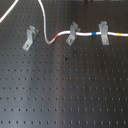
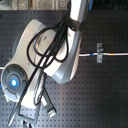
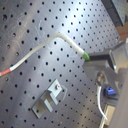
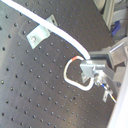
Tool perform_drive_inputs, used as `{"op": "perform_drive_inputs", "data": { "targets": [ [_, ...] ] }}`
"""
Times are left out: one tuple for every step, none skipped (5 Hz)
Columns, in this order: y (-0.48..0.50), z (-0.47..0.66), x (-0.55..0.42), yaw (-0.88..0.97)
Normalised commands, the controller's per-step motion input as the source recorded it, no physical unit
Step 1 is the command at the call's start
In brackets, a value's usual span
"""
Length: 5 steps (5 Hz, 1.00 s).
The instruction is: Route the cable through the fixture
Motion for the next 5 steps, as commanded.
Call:
{"op": "perform_drive_inputs", "data": {
  "targets": [
    [-0.197,0.72,-0.611,0.0],
    [-0.336,0.6,-0.172,-0.02],
    [-0.465,0.5,-0.161,-0.1],
    [-0.064,0.01,-0.007,0.0],
    [-0.294,0.14,-0.308,0.1]
  ]
}}
